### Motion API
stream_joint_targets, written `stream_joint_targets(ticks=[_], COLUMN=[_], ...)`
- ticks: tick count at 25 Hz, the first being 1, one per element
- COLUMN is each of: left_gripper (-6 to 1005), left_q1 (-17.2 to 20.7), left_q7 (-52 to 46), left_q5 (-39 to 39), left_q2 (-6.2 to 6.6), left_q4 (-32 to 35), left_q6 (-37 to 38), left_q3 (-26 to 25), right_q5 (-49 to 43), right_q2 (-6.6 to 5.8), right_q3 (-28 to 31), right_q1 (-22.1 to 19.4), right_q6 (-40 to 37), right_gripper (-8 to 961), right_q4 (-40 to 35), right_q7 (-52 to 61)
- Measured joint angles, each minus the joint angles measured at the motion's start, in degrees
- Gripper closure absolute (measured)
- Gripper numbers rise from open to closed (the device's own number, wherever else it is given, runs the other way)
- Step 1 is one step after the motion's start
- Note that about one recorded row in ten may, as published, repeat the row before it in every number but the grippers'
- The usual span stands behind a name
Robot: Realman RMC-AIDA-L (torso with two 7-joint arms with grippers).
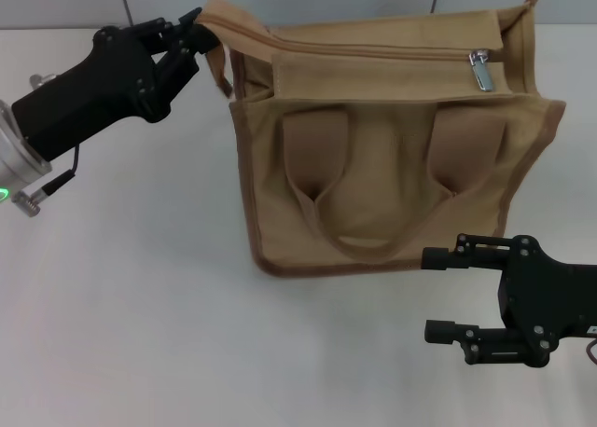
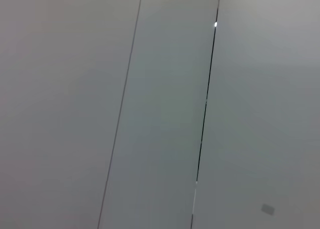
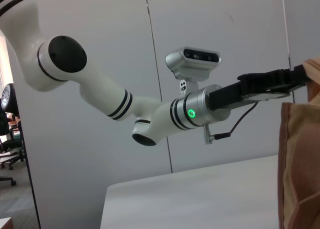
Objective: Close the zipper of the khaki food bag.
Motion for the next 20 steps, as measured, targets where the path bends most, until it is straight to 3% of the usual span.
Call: stream_joint_targets(ticks=[9,14,20], left_gripper=[803,518,276], left_q1=[0.5,2.0,6.8], left_q7=[-1.2,-1.9,-8.7], left_q5=[0.2,0.3,0.3], left_q2=[0.45,1.27,4.66], left_q4=[0.1,0.9,7.6], left_q6=[0.0,0.2,5.2], left_q3=[0.3,1.6,9.7], right_q5=[0.0,0.0,0.0], right_q2=[0.05,0.08,0.14], right_q3=[0.0,-0.1,-0.2], right_q1=[-0.1,0.0,0.3], right_q6=[0.0,0.0,0.6], right_gripper=[242,242,242], right_q4=[0.0,0.0,0.0], right_q7=[0.0,0.0,-0.1])
